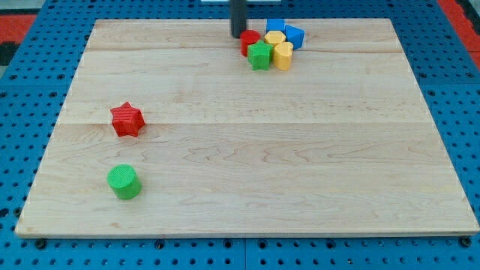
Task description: Move the red star to the bottom of the blue triangle
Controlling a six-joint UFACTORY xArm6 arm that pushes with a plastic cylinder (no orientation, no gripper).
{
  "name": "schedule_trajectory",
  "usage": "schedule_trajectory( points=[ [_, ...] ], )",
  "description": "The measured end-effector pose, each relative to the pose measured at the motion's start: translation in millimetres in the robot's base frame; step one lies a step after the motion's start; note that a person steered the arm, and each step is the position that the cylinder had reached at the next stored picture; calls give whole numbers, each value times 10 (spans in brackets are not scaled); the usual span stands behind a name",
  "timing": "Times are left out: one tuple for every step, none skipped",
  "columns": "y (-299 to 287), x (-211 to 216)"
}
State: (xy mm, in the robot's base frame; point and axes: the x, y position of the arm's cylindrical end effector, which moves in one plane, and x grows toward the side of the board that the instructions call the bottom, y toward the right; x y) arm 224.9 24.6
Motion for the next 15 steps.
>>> schedule_trajectory(
  points=[
    [62,-50],
    [-282,-309],
    [74,-323],
    [633,-321],
    [569,-320],
    [521,-320],
    [340,-319],
    [259,-212],
    [-915,-20],
    [-2157,526],
    [-2658,1287],
    [-2614,1608],
    [-2093,1871],
    [-1566,2021],
    [-2095,2072]
  ],
)
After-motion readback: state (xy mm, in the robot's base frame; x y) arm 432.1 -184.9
